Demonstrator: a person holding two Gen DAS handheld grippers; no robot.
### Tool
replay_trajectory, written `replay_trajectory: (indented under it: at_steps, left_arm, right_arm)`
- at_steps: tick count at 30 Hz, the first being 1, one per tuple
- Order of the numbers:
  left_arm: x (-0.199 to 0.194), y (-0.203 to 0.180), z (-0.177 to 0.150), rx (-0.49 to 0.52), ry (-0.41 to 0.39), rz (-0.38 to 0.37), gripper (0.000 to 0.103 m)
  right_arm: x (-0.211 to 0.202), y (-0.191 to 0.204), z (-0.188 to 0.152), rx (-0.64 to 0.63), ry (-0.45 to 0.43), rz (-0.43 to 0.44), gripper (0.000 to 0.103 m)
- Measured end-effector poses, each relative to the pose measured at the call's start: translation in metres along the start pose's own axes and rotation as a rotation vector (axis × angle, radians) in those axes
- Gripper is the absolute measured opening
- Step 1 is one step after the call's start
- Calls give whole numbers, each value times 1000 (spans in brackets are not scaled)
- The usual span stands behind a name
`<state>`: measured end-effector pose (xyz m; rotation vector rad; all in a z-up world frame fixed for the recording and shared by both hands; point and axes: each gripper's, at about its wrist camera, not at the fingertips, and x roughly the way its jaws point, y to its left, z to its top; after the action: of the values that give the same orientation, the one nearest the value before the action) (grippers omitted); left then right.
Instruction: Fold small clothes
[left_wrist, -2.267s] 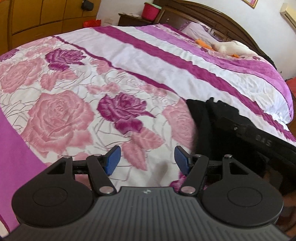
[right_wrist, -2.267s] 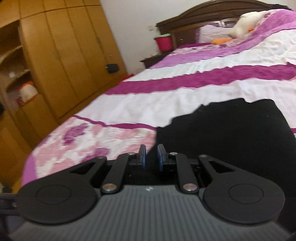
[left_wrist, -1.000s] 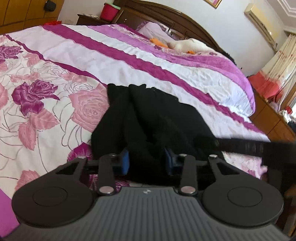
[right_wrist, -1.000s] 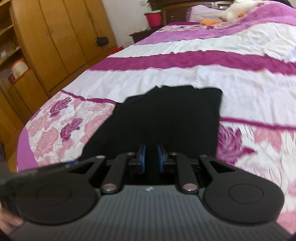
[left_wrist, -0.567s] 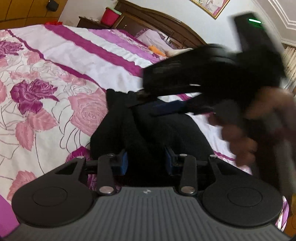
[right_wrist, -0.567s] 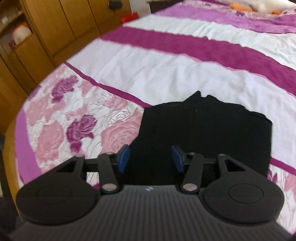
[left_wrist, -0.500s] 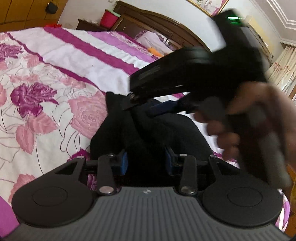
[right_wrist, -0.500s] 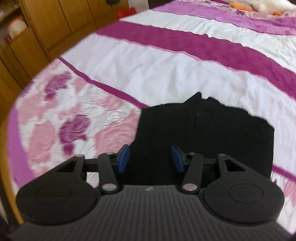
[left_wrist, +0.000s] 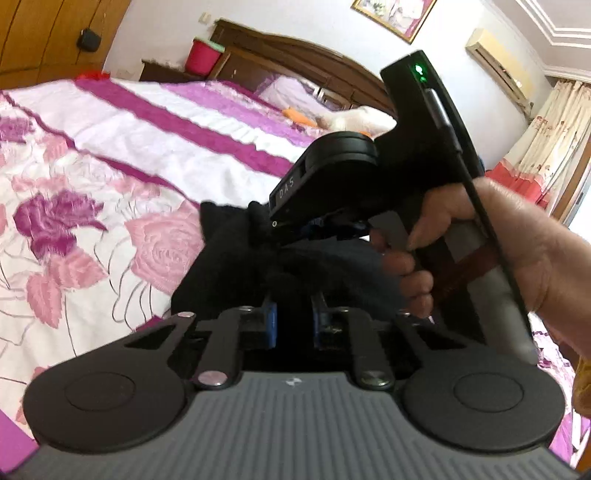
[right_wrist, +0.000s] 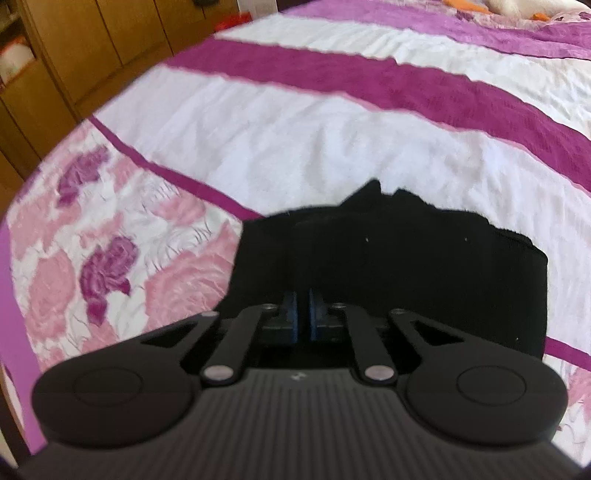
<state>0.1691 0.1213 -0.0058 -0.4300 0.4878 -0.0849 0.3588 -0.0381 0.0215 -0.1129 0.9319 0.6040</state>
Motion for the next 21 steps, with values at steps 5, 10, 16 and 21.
replay_trajectory:
  at_steps: [5,10,16,21]
  left_arm:
    - [-18,-7,6,36,-74,19,16]
    - [-28,9,15,11,-100,67,16]
    - [-17,33,0,-26,-3,129,17]
    - [-19,39,-5,-15,27,132,21]
  right_arm:
    - [-33,4,7,31,-156,76,7]
    - [-33,19,19,-7,-196,114,7]
    - [8,30,5,-6,-124,124,7]
    - [-16,16,-2,59,-169,154,10]
